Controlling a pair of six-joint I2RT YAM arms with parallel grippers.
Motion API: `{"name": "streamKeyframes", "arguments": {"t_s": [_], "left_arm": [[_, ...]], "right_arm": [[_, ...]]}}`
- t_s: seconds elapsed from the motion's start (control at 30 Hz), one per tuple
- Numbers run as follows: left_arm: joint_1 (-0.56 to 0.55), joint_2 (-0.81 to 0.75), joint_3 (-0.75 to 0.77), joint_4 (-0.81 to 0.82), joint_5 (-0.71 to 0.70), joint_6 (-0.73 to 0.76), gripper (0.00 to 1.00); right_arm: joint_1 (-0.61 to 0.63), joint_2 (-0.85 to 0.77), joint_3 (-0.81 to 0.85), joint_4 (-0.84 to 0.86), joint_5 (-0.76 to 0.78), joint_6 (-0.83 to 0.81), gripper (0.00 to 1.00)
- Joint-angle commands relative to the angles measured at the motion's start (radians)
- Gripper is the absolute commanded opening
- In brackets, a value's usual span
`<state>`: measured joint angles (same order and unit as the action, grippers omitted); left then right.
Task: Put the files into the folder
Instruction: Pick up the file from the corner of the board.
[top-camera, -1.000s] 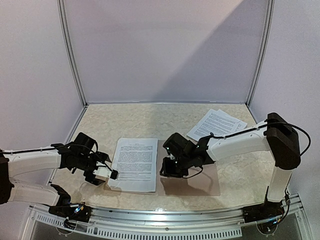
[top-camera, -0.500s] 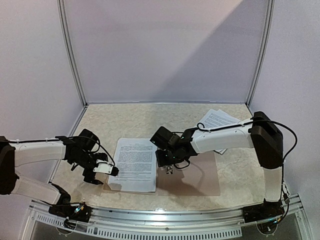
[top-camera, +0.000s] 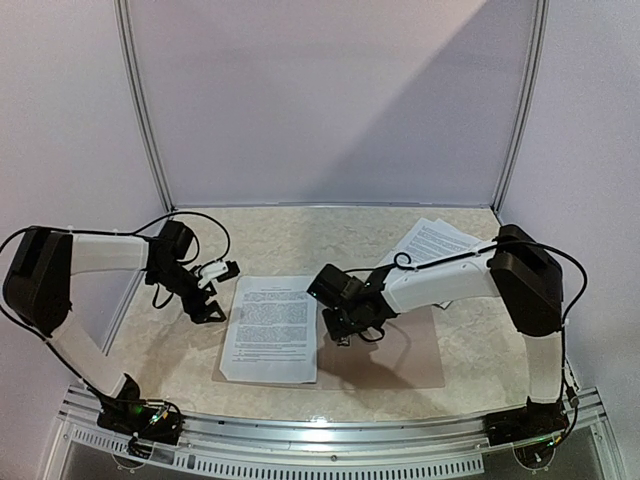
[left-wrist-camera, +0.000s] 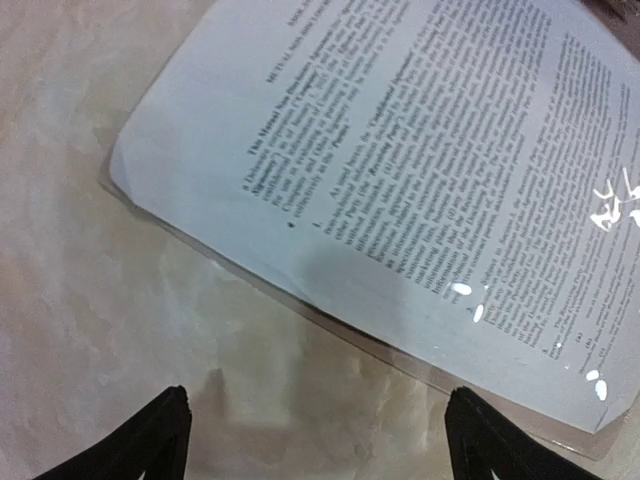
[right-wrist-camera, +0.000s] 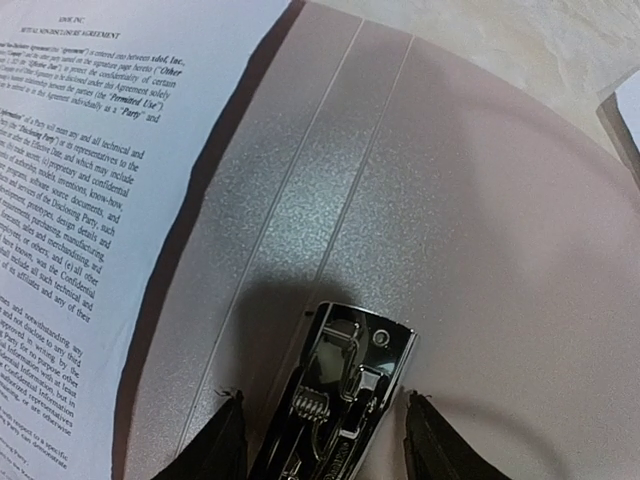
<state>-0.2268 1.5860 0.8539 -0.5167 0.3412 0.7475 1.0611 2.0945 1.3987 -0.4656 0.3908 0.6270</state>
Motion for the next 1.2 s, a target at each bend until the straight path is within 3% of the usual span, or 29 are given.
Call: {"name": "streamKeyframes", "arguments": {"t_s": [0.0,0.2,0.4,0.6,0.8,1.17], "left_arm": [[0.01,0.055,0.052,0.027,0.109,-0.175,0.88],[-0.029,0.042,-0.014,0.07,0.145,-0.143,0.84],[-0.204,-0.064,-0.182,0.133,-0.037,0.064,0.84],[-0.281,-0.13,-0.279,0.123,-0.055,0.154,0.82],[-0.385,-0.149,-0.31,0.144,-0.144,0.16,0.79],[-0.457,-0.171,-0.298,0.01,-0.147,0.183,0.8]], "right_arm": [[-0.051,-0.048,-0.127,-0.047,0.036,-0.083,0.53],[-0.1,-0.099,-0.102,-0.028,-0.042,-0.211,0.56],[-0.1,-0.18,-0.085,-0.009,-0.218,-0.245,0.56],[-0.098,-0.322,-0.289,0.179,-0.472,-0.073,0.47],[-0.099,-0.373,-0.495,0.401,-0.586,0.152,0.41],[-0.096,-0.332,-0.574,0.562,-0.657,0.243,0.35]]}}
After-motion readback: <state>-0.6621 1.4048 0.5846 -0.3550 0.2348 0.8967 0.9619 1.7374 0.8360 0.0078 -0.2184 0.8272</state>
